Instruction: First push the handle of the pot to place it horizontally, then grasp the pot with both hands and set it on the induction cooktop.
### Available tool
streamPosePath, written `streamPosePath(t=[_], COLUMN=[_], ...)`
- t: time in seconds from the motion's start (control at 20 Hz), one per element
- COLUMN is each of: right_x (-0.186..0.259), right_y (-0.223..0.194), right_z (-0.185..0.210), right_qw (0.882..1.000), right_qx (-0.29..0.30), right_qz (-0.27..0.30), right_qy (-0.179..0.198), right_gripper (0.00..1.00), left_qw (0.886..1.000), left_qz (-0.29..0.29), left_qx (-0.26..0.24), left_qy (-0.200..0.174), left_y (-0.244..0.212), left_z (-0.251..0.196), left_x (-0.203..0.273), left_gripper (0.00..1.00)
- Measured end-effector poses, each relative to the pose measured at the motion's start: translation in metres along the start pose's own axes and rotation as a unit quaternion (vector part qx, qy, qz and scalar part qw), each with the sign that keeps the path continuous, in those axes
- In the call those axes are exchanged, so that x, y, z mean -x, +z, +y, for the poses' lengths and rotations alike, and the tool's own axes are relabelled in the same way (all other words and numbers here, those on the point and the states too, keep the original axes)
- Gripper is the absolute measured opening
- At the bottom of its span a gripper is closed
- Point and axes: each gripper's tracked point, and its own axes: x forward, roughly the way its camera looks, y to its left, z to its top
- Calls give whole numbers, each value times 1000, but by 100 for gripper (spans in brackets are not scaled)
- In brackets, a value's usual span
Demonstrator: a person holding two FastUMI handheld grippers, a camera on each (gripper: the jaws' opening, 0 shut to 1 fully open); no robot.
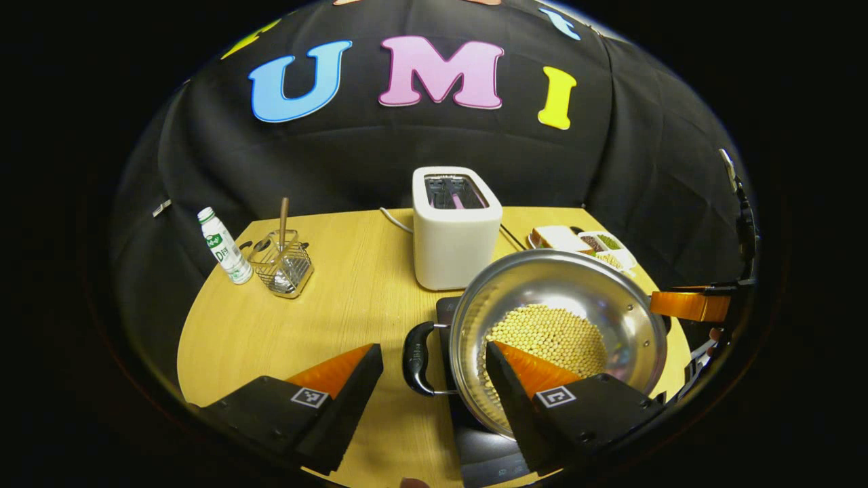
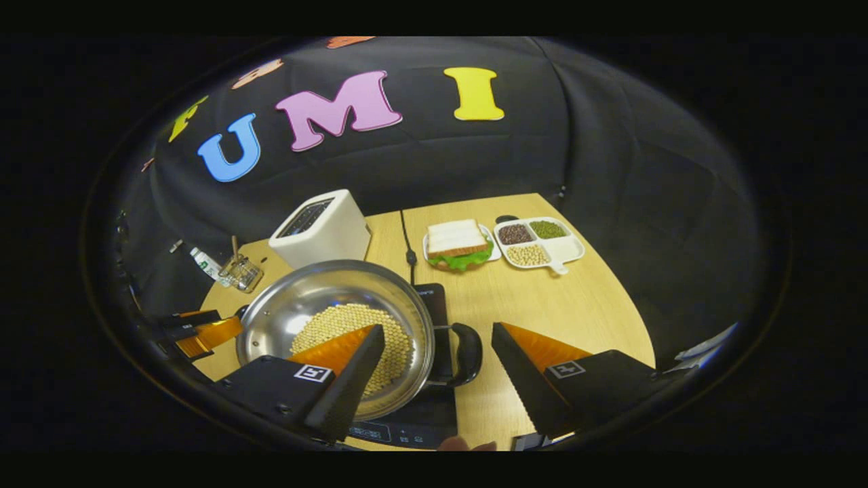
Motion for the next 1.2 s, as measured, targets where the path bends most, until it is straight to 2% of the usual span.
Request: streamPosePath(t=[0.25, 0.35, 0.5, 0.85, 1.2], right_x=[47, 68, 99, 169, 232], right_y=[36, 50, 73, 103, 130], right_z=[10, 16, 25, 39, 42], right_qw=[997, 995, 990, 976, 946], right_qx=[35, 37, 40, 26, 22], right_qz=[-69, -93, -138, -216, -321], right_qy=[3, 9, 15, 30, 28], right_gripper=[99, 99, 99, 98, 98], left_qw=[998, 996, 991, 974, 961], left_qz=[-51, -88, -130, -222, -274], left_qx=[15, 14, 22, -28, -26], left_qy=[-18, -16, -34, -30, -5], left_y=[27, 47, 68, 102, 108], left_z=[-14, -15, -28, -39, -31], left_x=[49, 75, 109, 183, 233], left_gripper=[95, 95, 95, 95, 95])
